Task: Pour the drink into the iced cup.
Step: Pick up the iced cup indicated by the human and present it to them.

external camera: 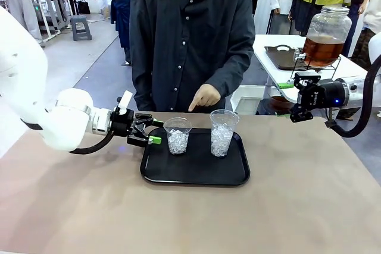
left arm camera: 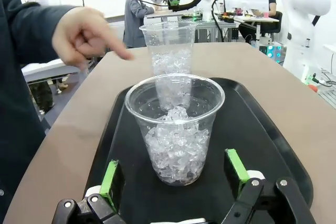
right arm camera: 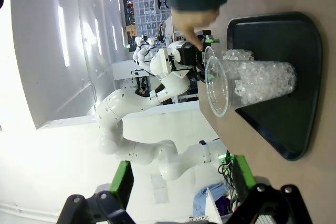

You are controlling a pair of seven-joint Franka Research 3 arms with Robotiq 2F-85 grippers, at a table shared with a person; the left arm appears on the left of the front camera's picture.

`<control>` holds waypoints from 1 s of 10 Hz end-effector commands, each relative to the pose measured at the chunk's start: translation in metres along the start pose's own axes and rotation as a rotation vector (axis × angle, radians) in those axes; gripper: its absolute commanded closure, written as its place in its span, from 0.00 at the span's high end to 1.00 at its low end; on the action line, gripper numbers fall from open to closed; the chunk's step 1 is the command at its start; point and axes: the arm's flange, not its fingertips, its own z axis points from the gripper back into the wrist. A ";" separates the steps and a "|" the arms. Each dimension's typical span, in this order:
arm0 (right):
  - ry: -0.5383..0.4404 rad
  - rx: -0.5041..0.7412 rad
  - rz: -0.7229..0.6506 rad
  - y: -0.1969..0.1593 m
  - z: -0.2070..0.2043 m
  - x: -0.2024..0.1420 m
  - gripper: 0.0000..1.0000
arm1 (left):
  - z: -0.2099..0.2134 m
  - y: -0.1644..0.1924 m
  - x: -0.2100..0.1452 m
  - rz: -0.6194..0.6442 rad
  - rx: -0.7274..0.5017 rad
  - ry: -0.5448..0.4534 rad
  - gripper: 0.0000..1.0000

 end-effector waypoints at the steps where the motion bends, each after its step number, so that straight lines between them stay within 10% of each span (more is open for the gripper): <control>1: -0.003 -0.001 0.002 0.001 0.000 0.000 1.00 | -0.007 0.008 -0.002 0.028 -0.002 -0.020 1.00; 10: -0.003 -0.001 0.002 0.001 0.000 0.000 1.00 | -0.037 0.016 -0.007 0.045 -0.046 -0.012 1.00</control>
